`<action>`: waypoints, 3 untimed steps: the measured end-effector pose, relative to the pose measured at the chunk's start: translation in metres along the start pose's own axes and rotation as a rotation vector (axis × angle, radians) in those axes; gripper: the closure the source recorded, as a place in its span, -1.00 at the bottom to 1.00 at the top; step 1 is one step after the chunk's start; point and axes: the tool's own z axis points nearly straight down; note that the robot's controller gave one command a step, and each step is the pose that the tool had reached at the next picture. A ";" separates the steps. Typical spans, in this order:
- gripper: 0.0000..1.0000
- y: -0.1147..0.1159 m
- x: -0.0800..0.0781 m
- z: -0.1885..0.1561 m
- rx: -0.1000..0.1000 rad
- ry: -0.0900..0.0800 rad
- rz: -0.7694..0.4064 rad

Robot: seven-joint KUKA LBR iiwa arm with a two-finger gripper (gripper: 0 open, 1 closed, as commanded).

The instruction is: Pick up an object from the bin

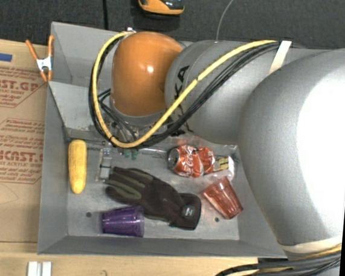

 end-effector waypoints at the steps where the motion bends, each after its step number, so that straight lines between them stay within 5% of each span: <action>1: -1.00 0.000 0.000 0.000 0.000 0.000 0.000; 2: -1.00 -0.050 0.023 0.037 -0.001 -0.004 -0.047; 3: 1.00 -0.092 0.011 0.097 0.001 0.000 -0.091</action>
Offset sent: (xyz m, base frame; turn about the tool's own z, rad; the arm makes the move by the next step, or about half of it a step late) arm -0.0509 -0.1192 -0.0854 -0.0935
